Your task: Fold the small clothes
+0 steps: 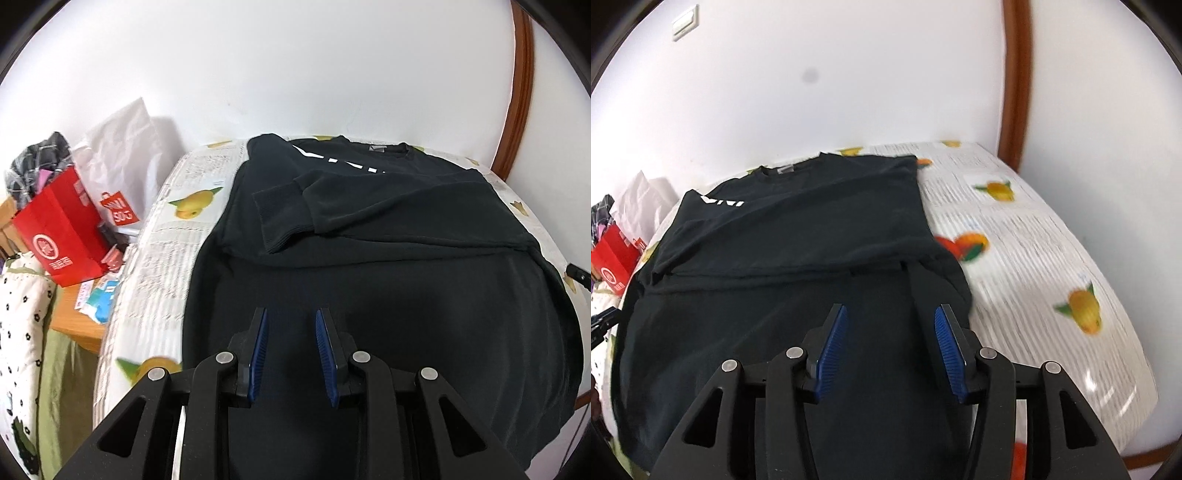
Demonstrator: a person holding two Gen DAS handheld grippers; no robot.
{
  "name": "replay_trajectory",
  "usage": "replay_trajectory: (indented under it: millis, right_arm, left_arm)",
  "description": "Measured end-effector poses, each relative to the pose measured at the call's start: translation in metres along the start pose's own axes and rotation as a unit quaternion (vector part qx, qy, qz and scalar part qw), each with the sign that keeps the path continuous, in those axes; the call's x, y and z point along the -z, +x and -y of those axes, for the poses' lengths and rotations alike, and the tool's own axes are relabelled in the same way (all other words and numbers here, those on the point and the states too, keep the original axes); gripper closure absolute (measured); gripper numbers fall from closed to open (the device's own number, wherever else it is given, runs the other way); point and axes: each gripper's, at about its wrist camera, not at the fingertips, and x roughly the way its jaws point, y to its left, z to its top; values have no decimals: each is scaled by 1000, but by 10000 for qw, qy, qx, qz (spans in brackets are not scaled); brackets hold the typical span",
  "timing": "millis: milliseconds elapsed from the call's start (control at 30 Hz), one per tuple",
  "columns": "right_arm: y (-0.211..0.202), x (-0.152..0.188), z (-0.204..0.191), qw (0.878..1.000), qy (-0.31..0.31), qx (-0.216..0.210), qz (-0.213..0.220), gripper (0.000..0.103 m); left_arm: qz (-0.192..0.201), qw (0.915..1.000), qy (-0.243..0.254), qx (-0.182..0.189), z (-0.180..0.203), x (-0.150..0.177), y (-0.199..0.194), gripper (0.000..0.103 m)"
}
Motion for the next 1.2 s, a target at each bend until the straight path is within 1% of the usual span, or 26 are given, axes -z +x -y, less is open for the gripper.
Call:
replay_trajectory:
  millis: [100,267,400,433,533,567,667,733,767,833,867,900,1000,1033,1067,1100,1167,1200]
  right_arm:
    - [-10,13,17,9995,232,-132,-165,54]
    - [-24,41,41,9993,252,39,-282,54]
    - [-24,63,53,9985,272,14,-479,53]
    - [-23,69,54,9983,265,0,-525,53]
    - [-18,84,54,9974,263,-72,-671,53]
    - [-16,87,54,9972,249,-96,-698,53]
    - [-10,93,49,9969,191,-176,-740,53]
    - [-3,94,45,9965,151,-213,-795,53]
    - [1,93,43,9964,132,-211,-816,54]
    - [6,90,37,9973,49,-121,-727,59]
    - [9,87,34,9975,22,-76,-709,65]
    - [11,84,32,9976,27,-49,-695,68]
    - [20,74,28,9975,91,-32,-694,69]
    - [23,71,26,9975,116,-22,-694,69]
    - [26,68,26,9974,125,-20,-702,69]
    - [29,65,26,9973,121,-21,-718,69]
    - [32,61,24,9972,126,-16,-743,69]
    - [32,61,24,9972,125,-12,-736,74]
  left_arm:
    - [-32,9998,-129,142,-9,14,-14,78]
    - [-175,9991,-369,97,-28,41,-22,78]
    - [-366,9965,-723,225,-48,63,-22,78]
    - [-400,9959,-778,249,-52,67,-21,76]
    - [-453,9944,-919,239,-62,79,-18,58]
    - [-445,9943,-930,261,-64,83,-17,56]
    - [-497,9942,-931,196,-69,91,-12,56]
    - [-560,9932,-986,246,-71,94,-6,56]
    - [-531,9932,-1000,263,-72,94,-5,56]
    - [-440,9938,-989,236,-71,94,-4,56]
    - [-420,9941,-984,197,-71,93,-2,59]
    - [-405,9946,-947,124,-70,92,0,61]
    - [-383,9966,-713,-124,-62,89,5,68]
    - [-374,9971,-648,-148,-59,88,6,73]
    - [-373,9972,-628,-132,-57,87,7,78]
    - [-380,9972,-627,-126,-56,86,8,79]
    - [-390,9972,-634,-80,-53,85,8,91]
    - [-405,9970,-656,-22,-52,84,8,94]
